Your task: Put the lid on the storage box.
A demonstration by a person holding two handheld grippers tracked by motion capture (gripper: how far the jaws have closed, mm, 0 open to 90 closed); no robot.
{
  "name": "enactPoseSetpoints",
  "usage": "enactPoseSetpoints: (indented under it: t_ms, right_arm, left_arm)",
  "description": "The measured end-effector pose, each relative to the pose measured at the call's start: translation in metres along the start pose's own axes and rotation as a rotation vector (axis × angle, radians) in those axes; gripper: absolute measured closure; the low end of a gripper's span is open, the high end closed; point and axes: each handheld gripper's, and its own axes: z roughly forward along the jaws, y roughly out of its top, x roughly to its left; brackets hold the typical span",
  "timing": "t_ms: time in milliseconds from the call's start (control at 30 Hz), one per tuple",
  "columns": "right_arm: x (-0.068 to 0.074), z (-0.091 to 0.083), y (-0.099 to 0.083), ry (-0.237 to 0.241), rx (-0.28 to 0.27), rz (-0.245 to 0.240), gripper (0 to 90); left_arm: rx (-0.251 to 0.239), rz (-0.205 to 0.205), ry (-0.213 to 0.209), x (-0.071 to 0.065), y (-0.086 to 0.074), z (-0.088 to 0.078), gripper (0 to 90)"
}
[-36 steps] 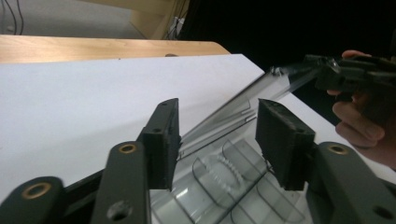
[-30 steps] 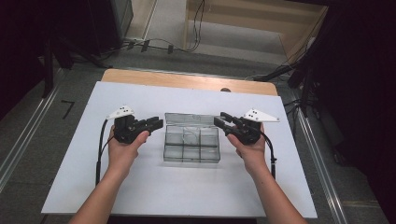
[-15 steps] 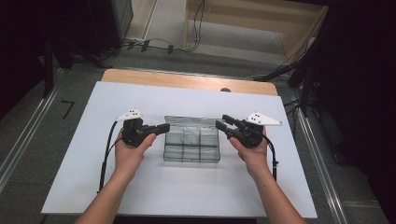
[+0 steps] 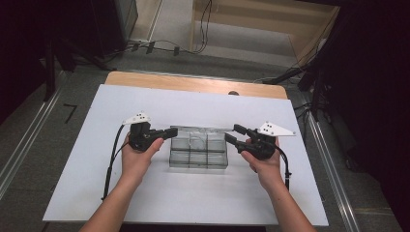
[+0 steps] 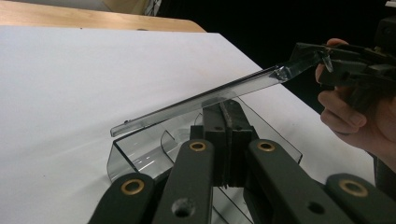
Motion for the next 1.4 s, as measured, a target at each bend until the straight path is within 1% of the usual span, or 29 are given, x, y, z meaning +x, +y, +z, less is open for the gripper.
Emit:
enactPoseSetpoints:
  t_ms: [100,167,200,233,300,333,367,400,433,500,633,867,1133,1200,1400]
  right_arm:
    - [-0.001,-0.005,-0.005,0.004,0.005,0.008,42.7]
    - [-0.001,-0.007,-0.009,-0.004,0.008,0.012,46.8]
    - [-0.002,-0.008,-0.012,-0.007,0.013,0.021,50.8]
    - [-0.002,-0.009,-0.014,-0.013,0.024,0.027,57.5]
    - [-0.004,-0.008,-0.019,-0.049,0.059,0.040,65.1]
    - [-0.005,-0.008,-0.021,-0.049,0.070,0.057,71.7]
    - [-0.006,-0.007,-0.023,-0.039,0.074,0.070,77.1]
    - [-0.006,-0.007,-0.025,-0.032,0.083,0.075,81.3]
    - [-0.006,-0.006,-0.025,-0.029,0.095,0.075,84.5]
    - [-0.004,-0.004,-0.027,-0.024,0.101,0.075,87.8]
    - [0.001,-0.001,-0.026,-0.012,0.110,0.070,88.3]
    - [0.007,0.001,-0.027,-0.015,0.103,0.076,88.3]
    - [0.012,-0.002,-0.033,-0.012,0.103,0.070,88.3]
    - [0.013,-0.003,-0.036,-0.003,0.101,0.066,88.3]
    - [0.017,-0.007,-0.040,0.000,0.102,0.058,88.3]
  left_arm:
    - [0.001,0.005,-0.004,0.000,0.000,0.000,90.0]
    - [-0.002,0.005,-0.010,-0.001,-0.001,0.000,90.0]
    - [-0.003,0.006,-0.012,-0.002,-0.001,0.000,90.0]
    - [-0.004,0.007,-0.014,-0.002,-0.001,0.000,90.0]
    - [-0.004,0.009,-0.014,-0.003,-0.002,0.000,90.0]
    - [-0.002,0.010,-0.016,-0.003,-0.002,-0.001,90.0]
    - [-0.001,0.011,-0.017,-0.003,-0.003,-0.001,90.0]
    - [-0.001,0.013,-0.018,-0.004,-0.003,-0.001,90.0]
    - [-0.002,0.012,-0.019,-0.004,-0.004,-0.002,90.0]
    - [-0.004,0.011,-0.024,-0.004,-0.005,-0.003,90.0]
    - [0.000,0.011,-0.028,-0.006,-0.008,-0.004,90.0]
    - [0.002,0.014,-0.043,-0.008,-0.014,-0.007,90.0]
    - [0.002,0.018,-0.049,-0.012,-0.022,-0.011,90.0]
    - [0.000,0.017,-0.050,-0.013,-0.025,-0.012,90.0]
    - [0.005,0.027,-0.054,-0.016,-0.032,-0.015,90.0]
